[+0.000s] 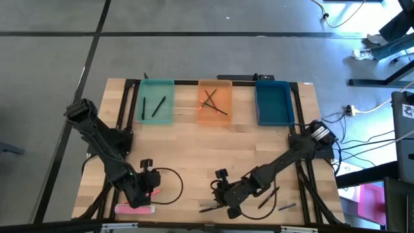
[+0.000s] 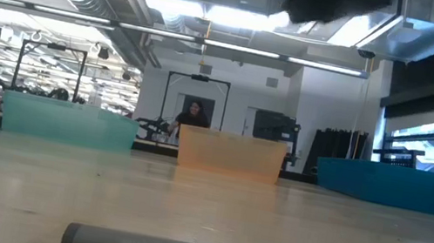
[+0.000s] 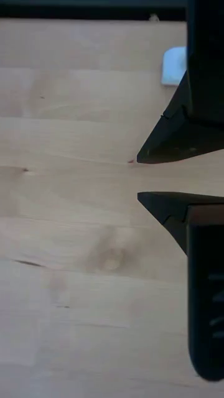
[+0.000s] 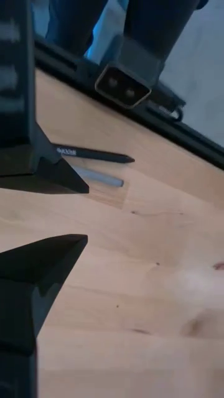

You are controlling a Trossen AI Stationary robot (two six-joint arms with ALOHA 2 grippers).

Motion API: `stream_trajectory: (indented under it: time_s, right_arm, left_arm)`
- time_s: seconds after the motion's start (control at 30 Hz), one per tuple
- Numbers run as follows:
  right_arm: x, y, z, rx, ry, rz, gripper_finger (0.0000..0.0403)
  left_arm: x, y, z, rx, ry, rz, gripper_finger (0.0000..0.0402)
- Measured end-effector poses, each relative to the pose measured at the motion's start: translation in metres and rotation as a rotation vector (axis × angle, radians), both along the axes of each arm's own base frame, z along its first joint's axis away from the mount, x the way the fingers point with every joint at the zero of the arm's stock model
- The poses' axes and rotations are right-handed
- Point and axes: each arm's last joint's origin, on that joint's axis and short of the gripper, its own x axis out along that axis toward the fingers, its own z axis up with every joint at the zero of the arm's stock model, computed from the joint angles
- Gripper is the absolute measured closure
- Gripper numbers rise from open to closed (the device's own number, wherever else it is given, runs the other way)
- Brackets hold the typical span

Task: Sort crayons/erasers/pens/pencils in bins
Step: Put the gray crayon into the blue bin

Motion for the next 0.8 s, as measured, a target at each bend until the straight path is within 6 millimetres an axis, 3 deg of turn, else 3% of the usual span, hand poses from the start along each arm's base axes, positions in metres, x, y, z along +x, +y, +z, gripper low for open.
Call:
stream_trajectory:
  time_s: [0.23, 0.8]
  right_arm:
    - [0.015, 0.007, -0.033, 0.058, 0.024, 0.054, 0.0282]
    - [0.026, 0.015, -0.085, 0.030, 0.055, 0.084, 0.0282]
  left_arm:
    - [0.001, -0.002, -0.004, 0.008, 0.005, -0.002, 0.0325]
    - [0.001, -0.002, -0.004, 0.021, 0.005, -0.026, 0.0325]
